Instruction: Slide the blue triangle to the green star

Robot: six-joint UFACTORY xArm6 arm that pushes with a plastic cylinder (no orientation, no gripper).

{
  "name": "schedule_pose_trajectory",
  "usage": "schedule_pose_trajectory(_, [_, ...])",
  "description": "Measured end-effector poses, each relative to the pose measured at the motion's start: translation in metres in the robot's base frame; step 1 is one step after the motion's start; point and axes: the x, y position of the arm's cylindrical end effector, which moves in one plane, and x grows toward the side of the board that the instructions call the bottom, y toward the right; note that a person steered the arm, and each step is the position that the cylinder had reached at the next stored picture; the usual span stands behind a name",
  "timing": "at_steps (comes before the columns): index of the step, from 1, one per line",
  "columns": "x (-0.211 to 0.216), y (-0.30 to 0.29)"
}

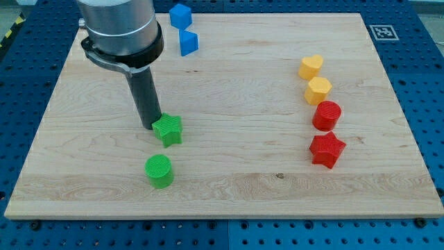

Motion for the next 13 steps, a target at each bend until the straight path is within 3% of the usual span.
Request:
schedule_pose_trajectory(1, [0.0,0.0])
schedule_pose_trajectory(3, [-0.052,-0.048])
schedule_pose_trajectory(6, [-0.064,-0.049])
schedule_pose_trajectory(7, [-0.092,-0.024])
schedule_pose_trajectory(10, [-0.12,0.125])
schedule_pose_trajectory(13, [-0.219,0.138])
